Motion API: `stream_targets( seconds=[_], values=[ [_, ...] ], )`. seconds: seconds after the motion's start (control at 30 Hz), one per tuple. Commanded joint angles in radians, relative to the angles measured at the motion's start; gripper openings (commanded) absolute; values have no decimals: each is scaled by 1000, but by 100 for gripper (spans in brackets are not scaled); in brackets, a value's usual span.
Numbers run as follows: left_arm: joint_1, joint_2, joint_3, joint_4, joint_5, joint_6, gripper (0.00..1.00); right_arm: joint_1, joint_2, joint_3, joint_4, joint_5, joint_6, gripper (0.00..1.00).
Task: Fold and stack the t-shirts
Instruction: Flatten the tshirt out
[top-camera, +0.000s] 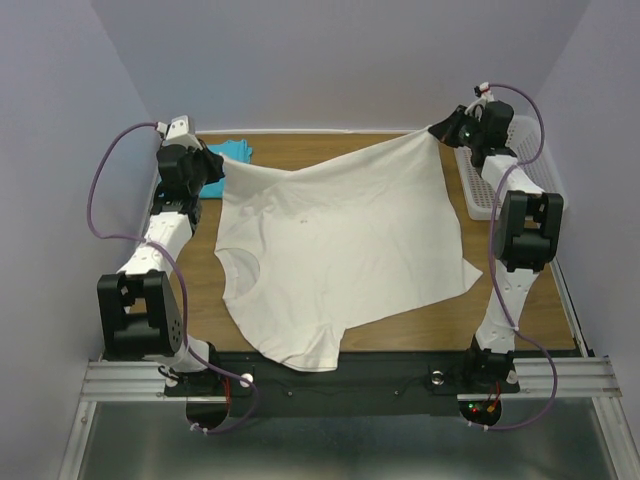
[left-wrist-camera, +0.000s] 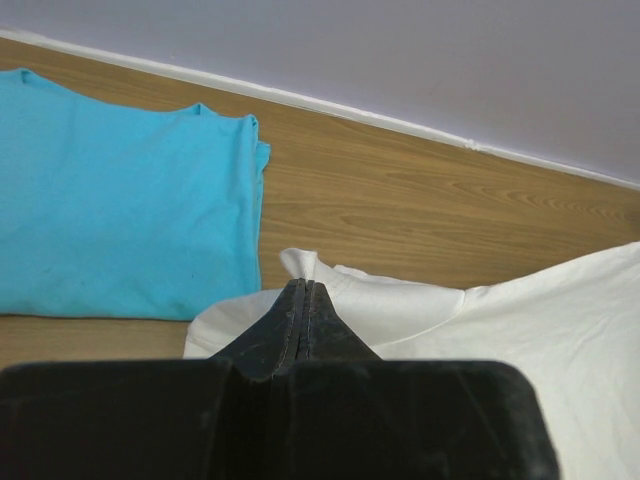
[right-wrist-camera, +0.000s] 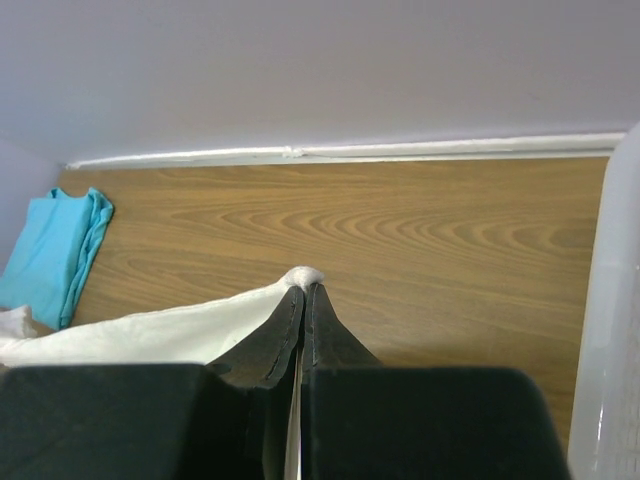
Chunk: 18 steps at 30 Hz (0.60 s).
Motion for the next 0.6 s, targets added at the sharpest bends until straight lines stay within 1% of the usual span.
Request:
stream_targets(
  seconds=[0.0,0.4,0.57],
  values=[
    [7,-9,55,59,4,1,0,-8,-39,58,50,-39,-34,1],
    [7,27,43,76,35,-2,0,-6,-4,21,53,-60,-63,1],
    [7,55,45,75,47,-4,0,-6,35,43,53,-54,-77,1]
  ],
)
